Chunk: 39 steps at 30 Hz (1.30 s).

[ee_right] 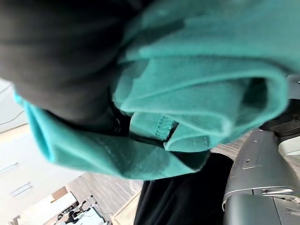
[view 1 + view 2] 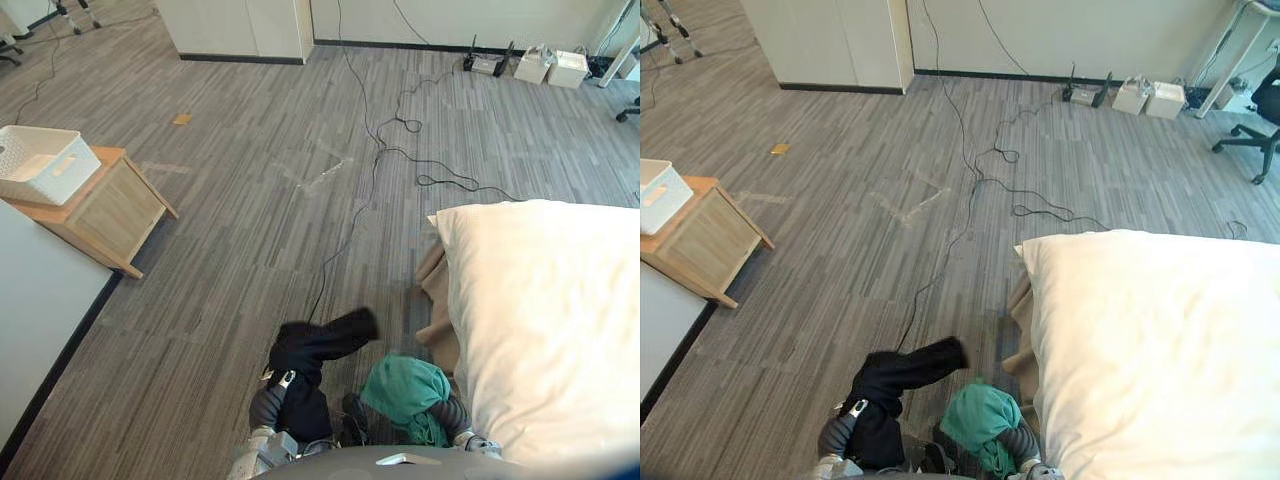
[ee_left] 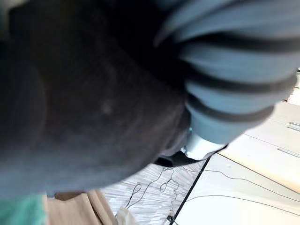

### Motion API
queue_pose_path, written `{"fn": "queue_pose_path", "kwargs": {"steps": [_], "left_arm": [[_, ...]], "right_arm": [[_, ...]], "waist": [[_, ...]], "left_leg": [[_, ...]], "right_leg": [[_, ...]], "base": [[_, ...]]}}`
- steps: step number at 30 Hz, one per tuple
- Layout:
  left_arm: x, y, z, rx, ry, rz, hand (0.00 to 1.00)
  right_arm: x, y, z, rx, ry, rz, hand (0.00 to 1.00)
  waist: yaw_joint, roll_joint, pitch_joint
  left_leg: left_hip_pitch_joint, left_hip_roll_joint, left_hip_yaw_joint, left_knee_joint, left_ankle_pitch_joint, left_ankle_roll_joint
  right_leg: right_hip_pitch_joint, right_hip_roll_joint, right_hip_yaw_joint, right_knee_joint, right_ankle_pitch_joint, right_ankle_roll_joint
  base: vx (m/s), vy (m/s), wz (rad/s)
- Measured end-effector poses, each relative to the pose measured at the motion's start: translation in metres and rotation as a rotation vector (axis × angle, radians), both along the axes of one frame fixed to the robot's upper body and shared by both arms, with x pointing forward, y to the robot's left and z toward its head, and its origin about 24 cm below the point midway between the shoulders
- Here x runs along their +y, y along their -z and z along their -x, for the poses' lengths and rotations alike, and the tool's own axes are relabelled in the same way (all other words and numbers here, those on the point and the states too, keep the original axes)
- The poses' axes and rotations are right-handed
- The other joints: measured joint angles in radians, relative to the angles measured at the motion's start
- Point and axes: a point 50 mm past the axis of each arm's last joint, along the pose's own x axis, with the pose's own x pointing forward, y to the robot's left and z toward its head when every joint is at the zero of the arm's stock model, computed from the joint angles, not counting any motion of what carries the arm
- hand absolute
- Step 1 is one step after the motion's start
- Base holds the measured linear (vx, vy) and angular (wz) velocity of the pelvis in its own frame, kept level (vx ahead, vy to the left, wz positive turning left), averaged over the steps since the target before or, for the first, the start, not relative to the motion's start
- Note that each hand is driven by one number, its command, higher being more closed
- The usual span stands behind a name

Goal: Tidy the bed and pick cloth on bed and put in laundry

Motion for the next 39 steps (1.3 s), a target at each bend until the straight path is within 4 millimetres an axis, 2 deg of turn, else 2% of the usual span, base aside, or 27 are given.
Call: {"fn": "queue_pose_path", "kwargs": {"steps": [2,3,4,5,6,7,8,9,10,11,13,14,16,18,21,22,23,24,25,26,27,28,29,31,33,37,39], "left_arm": [[0.001,0.002,0.007,0.02,0.001,-0.003,1.0],[0.001,0.002,0.007,0.019,0.003,-0.003,1.0],[0.001,0.001,0.004,0.007,0.025,-0.016,1.0],[-0.002,0.002,0.003,0.004,0.063,-0.036,1.0],[0.0,0.003,0.001,0.007,0.083,-0.058,1.0],[0.008,-0.002,-0.005,-0.032,0.11,-0.105,1.0],[0.009,-0.004,-0.009,-0.05,0.14,-0.131,1.0],[0.011,-0.001,-0.008,-0.026,0.143,-0.14,1.0],[0.01,0.0,-0.007,-0.02,0.148,-0.145,1.0],[0.009,0.0,-0.009,-0.021,0.158,-0.148,1.0],[0.008,-0.001,-0.015,-0.034,0.168,-0.149,1.0],[0.007,-0.001,-0.017,-0.04,0.17,-0.149,1.0],[0.009,-0.003,-0.017,-0.056,0.167,-0.157,1.0],[0.014,-0.003,-0.014,-0.057,0.157,-0.17,1.0],[0.024,-0.003,-0.01,-0.048,0.12,-0.186,1.0],[0.024,-0.004,-0.011,-0.061,0.107,-0.189,1.0],[0.022,-0.004,-0.011,-0.06,0.085,-0.178,1.0],[0.021,-0.003,-0.009,-0.056,0.072,-0.169,1.0],[0.018,-0.002,-0.006,-0.047,0.054,-0.152,1.0],[0.017,-0.002,-0.007,-0.051,0.028,-0.136,1.0],[0.016,-0.003,-0.009,-0.057,0.014,-0.122,1.0],[0.013,-0.004,-0.012,-0.068,-0.009,-0.101,1.0],[0.01,-0.005,-0.01,-0.073,-0.019,-0.086,1.0],[0.01,-0.005,-0.005,-0.071,-0.019,-0.079,1.0],[0.012,-0.008,-0.001,-0.08,-0.04,-0.074,1.0],[0.008,-0.014,0.003,-0.09,-0.068,-0.064,1.0],[0.005,-0.017,0.0,-0.103,-0.066,-0.053,1.0]], "right_arm": [[-0.002,0.001,0.005,0.012,0.003,0.002,1.0],[-0.003,0.002,0.007,0.016,0.009,0.005,1.0],[-0.004,0.001,0.009,0.013,0.02,0.005,1.0],[-0.007,-0.002,0.006,-0.02,0.033,0.011,1.0],[-0.004,-0.002,0.005,-0.028,0.042,-0.002,1.0],[0.003,-0.006,-0.001,-0.064,0.065,-0.039,1.0],[0.002,-0.008,-0.001,-0.084,0.092,-0.052,1.0],[0.005,-0.006,-0.001,-0.07,0.105,-0.063,1.0],[0.007,-0.006,0.003,-0.061,0.104,-0.067,1.0],[0.006,-0.007,0.002,-0.073,0.119,-0.065,1.0],[0.004,-0.008,0.001,-0.083,0.148,-0.063,1.0],[0.002,-0.009,0.0,-0.092,0.157,-0.061,1.0],[-0.003,-0.012,-0.002,-0.117,0.18,-0.054,1.0],[-0.004,-0.013,-0.003,-0.128,0.184,-0.052,1.0],[-0.004,-0.014,-0.004,-0.137,0.178,-0.058,1.0],[-0.006,-0.018,-0.007,-0.161,0.179,-0.056,1.0],[-0.012,-0.02,-0.01,-0.172,0.174,-0.044,1.0],[-0.015,-0.022,-0.011,-0.18,0.172,-0.04,1.0],[-0.02,-0.026,-0.013,-0.201,0.164,-0.031,1.0],[-0.024,-0.03,-0.02,-0.226,0.16,-0.029,1.0],[-0.026,-0.031,-0.023,-0.231,0.16,-0.026,1.0],[-0.031,-0.032,-0.025,-0.242,0.152,-0.015,1.0],[-0.037,-0.035,-0.028,-0.255,0.146,-0.009,1.0],[-0.045,-0.04,-0.033,-0.281,0.155,0.002,1.0],[-0.047,-0.044,-0.037,-0.298,0.136,0.006,1.0],[-0.045,-0.051,-0.031,-0.32,0.087,-0.026,1.0],[-0.044,-0.05,-0.022,-0.299,0.083,-0.034,1.0]], "waist": [[-0.001,0.021,-0.013],[-0.014,0.014,-0.021],[-0.025,0.015,-0.023],[-0.053,0.031,-0.022],[-0.069,0.004,-0.011],[-0.065,-0.038,-0.006],[-0.059,-0.019,0.014],[-0.055,-0.038,0.022],[-0.068,-0.037,0.021],[-0.078,-0.025,0.024],[-0.084,-0.012,0.03],[-0.089,-0.007,0.033],[-0.092,0.01,0.042],[-0.091,0.008,0.045],[-0.094,0.0,0.044],[-0.095,0.01,0.045],[-0.092,0.043,0.05],[-0.092,0.05,0.042],[-0.097,0.09,0.02],[-0.104,0.099,0.025],[-0.109,0.098,0.034],[-0.102,0.107,0.051],[-0.087,0.115,0.077],[-0.071,0.117,0.086],[-0.058,0.117,0.086],[-0.046,0.115,0.086],[-0.049,0.099,0.084]], "left_leg": [[-0.001,0.009,-0.005,0.051,-0.044,0.043],[0.009,-0.013,-0.023,0.035,-0.048,0.04],[0.048,-0.044,-0.047,-0.024,-0.03,0.032],[0.105,-0.065,-0.092,-0.125,-0.002,-0.032],[0.131,-0.047,-0.066,-0.108,-0.07,-0.106],[0.095,-0.002,-0.059,0.049,-0.102,0.073],[0.086,0.047,-0.128,0.083,-0.084,0.006],[0.122,0.031,-0.141,0.064,-0.074,-0.017],[0.152,0.019,-0.171,0.026,-0.065,-0.012],[0.176,0.019,-0.212,0.004,-0.061,-0.018],[0.204,0.02,-0.26,-0.029,-0.052,-0.03],[0.218,0.019,-0.283,-0.046,-0.048,-0.037],[0.27,0.018,-0.328,-0.083,-0.045,-0.042],[0.302,0.011,-0.341,-0.095,-0.055,-0.059],[0.349,0.025,-0.376,-0.062,-0.112,-0.141],[0.342,0.054,-0.381,-0.005,-0.179,-0.135],[0.337,0.094,-0.38,0.036,-0.217,-0.153],[0.333,0.118,-0.379,0.048,-0.238,-0.167],[0.334,0.161,-0.376,0.057,-0.249,-0.191],[0.259,0.194,-0.376,0.254,-0.223,-0.204],[0.213,0.216,-0.375,0.365,-0.193,-0.192],[0.131,0.262,-0.381,0.571,-0.089,-0.163],[0.027,0.305,-0.395,0.816,-0.064,-0.158],[-0.048,0.278,-0.422,0.93,-0.066,-0.154],[-0.124,0.223,-0.412,0.902,-0.081,-0.16],[-0.175,0.129,-0.298,0.479,-0.103,-0.183],[-0.161,0.081,-0.218,0.304,-0.057,-0.177]], "right_leg": [[-0.018,-0.028,0.02,0.16,-0.022,-0.015],[-0.094,-0.084,0.055,0.356,-0.004,-0.019],[-0.186,-0.137,0.103,0.551,0.046,-0.048],[-0.257,-0.136,0.129,0.712,0.052,-0.052],[-0.28,-0.132,0.151,0.739,0.053,-0.048],[-0.322,-0.182,0.163,0.771,0.059,-0.026],[-0.352,-0.199,0.169,0.77,0.054,0.018],[-0.362,-0.202,0.199,0.722,0.051,0.039],[-0.37,-0.172,0.214,0.631,0.046,0.032],[-0.37,-0.121,0.218,0.499,0.047,0.034],[-0.379,-0.065,0.219,0.32,0.063,0.046],[-0.385,-0.05,0.218,0.246,0.084,0.042],[-0.429,-0.026,0.236,0.093,0.193,0.034],[-0.459,-0.033,0.255,0.061,0.249,0.03],[-0.465,-0.039,0.254,0.132,0.289,-0.02],[-0.461,-0.026,0.249,0.17,0.269,-0.084],[-0.468,-0.003,0.235,0.22,0.246,-0.094],[-0.472,0.014,0.228,0.239,0.219,-0.098],[-0.47,0.048,0.211,0.256,0.151,-0.103],[-0.46,0.07,0.201,0.265,0.1,-0.111],[-0.441,0.082,0.201,0.256,0.096,-0.124],[-0.401,0.109,0.206,0.23,0.092,-0.139],[-0.318,0.153,0.223,0.187,0.066,-0.162],[-0.242,0.172,0.257,0.152,0.029,-0.182],[-0.17,0.189,0.301,0.092,0.017,-0.192],[-0.044,0.213,0.33,-0.015,0.042,-0.142],[0.027,0.212,0.316,-0.042,0.03,-0.11]], "base": [[0.13,0.064,-0.12],[0.12,0.114,0.4],[0.15,0.154,0.87],[0.16,0.111,0.9],[0.23,0.0,0.95],[0.32,-0.168,0.82],[0.3,-0.216,0.65],[0.29,-0.221,0.68],[0.29,-0.124,0.76],[0.26,-0.083,0.85],[0.2,-0.045,0.83],[0.26,-0.063,0.9],[0.26,-0.073,0.67],[0.29,-0.122,0.39],[0.34,-0.217,0.52],[0.4,-0.349,0.46],[0.31,-0.299,0.24],[0.34,-0.278,-0.05],[0.4,-0.245,0.14],[0.49,-0.318,0.14],[0.48,-0.334,0.02],[0.36,-0.292,-0.39],[0.31,-0.215,-0.44],[0.36,-0.196,-0.59],[0.47,-0.222,-0.83],[0.46,-0.118,-0.54],[0.51,-0.063,0.04]]}}
